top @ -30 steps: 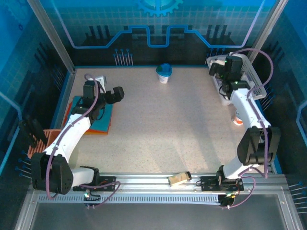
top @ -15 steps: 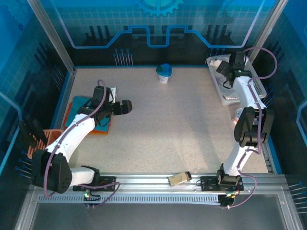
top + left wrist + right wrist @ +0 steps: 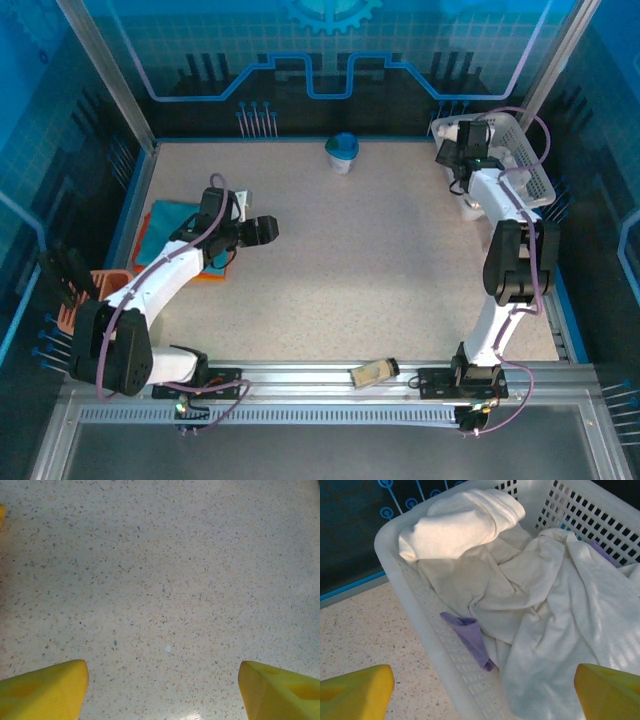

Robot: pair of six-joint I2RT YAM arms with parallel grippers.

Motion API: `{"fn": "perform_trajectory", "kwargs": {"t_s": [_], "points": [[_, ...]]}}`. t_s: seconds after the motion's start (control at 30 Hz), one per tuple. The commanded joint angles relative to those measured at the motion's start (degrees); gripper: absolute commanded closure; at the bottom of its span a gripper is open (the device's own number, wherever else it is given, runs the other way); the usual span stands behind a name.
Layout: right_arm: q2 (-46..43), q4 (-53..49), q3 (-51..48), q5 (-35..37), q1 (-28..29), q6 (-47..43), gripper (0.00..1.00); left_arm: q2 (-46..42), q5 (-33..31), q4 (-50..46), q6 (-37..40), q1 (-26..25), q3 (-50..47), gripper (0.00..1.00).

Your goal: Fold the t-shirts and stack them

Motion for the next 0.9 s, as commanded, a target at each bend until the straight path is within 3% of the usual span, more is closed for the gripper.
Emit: {"fn": "perform_trajectory", "kwargs": {"t_s": [0.0, 0.23, 0.57, 0.87], "points": [[2.64, 0.43, 0.02, -0.38, -2.77, 5.34, 0.05, 1.09, 2.64, 1.84, -0.91, -0.47, -0.68, 0.22], [7.85, -5.07, 4.6, -0.23, -6.8, 12.26, 0.05, 1.19, 3.03, 3.19, -2.27, -1.56, -1.33, 0.22], [8.71, -3.71, 2.74, -2.74, -12.23, 15.29, 0.07, 1.53, 2.86, 3.21, -2.41, -2.44, -0.85, 0.22], [17.22, -10.63, 11.09, -4.48, -14.99, 14.25, 0.09, 2.19, 3.19, 3.38, -2.94, -2.97, -1.24, 0.22]]}}
